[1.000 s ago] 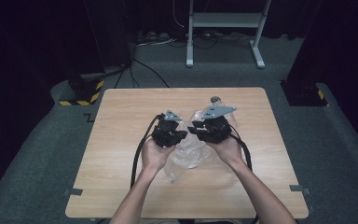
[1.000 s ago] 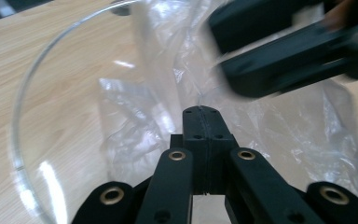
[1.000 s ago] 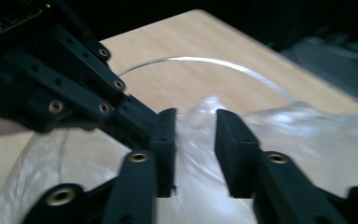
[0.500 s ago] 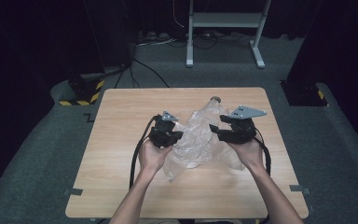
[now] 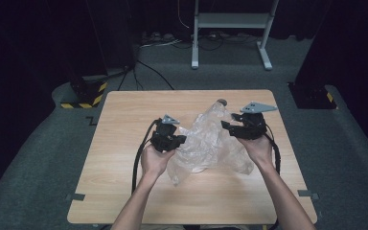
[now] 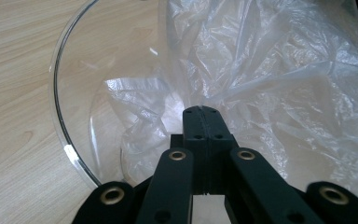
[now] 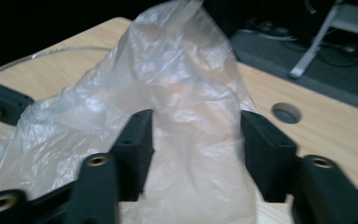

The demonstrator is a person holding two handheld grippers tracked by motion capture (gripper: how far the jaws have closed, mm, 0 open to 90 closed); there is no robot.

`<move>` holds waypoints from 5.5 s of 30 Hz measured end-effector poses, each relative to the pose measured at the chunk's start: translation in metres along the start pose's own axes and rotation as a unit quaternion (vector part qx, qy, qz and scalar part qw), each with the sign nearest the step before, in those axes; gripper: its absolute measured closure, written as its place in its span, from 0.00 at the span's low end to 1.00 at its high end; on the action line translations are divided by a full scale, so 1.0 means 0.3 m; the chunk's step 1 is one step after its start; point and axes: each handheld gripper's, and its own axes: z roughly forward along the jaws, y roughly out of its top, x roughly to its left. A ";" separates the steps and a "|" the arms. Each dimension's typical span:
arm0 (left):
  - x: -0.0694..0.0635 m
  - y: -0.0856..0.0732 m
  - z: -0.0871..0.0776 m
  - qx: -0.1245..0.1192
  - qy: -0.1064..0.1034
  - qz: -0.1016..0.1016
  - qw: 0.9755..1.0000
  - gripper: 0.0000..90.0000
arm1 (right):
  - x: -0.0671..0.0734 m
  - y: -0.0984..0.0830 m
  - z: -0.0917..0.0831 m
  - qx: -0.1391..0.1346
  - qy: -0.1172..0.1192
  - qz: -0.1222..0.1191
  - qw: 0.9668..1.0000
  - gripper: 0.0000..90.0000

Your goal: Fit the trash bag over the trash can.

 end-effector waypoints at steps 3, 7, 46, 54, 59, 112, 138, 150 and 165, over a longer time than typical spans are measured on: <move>0.007 -0.001 0.001 -0.003 -0.014 0.001 1.000 0.94 | 0.017 0.000 0.019 0.009 0.024 -0.033 0.999 0.87; 0.002 -0.001 -0.003 -0.009 -0.011 0.004 1.000 0.72 | 0.050 0.023 0.021 0.012 0.032 -0.062 0.997 1.00; 0.020 0.069 0.025 -0.013 0.067 0.022 0.997 1.00 | 0.221 0.085 0.022 0.023 0.088 -0.105 0.990 0.67; 0.017 0.063 0.014 -0.031 0.062 0.022 0.997 0.65 | 0.193 0.056 0.096 0.083 0.079 -0.098 0.989 0.86; -0.005 0.047 -0.039 -0.056 0.038 0.036 0.997 0.55 | 0.192 0.053 0.138 0.098 0.078 -0.098 0.987 0.93; -0.038 0.028 -0.071 -0.078 0.004 0.042 0.996 0.57 | 0.244 -0.025 -0.045 0.007 0.119 -0.129 0.984 1.00; -0.089 -0.001 -0.096 -0.038 0.023 0.070 0.997 0.98 | 0.230 0.039 0.048 0.013 0.100 -0.085 0.991 1.00; 0.020 0.004 -0.101 -0.063 0.058 0.033 0.996 1.00 | 0.188 0.031 0.042 0.015 0.082 -0.075 0.994 0.98; 0.027 -0.009 -0.120 -0.092 0.063 0.020 0.994 0.63 | 0.168 0.029 0.083 0.023 0.068 -0.062 0.996 0.98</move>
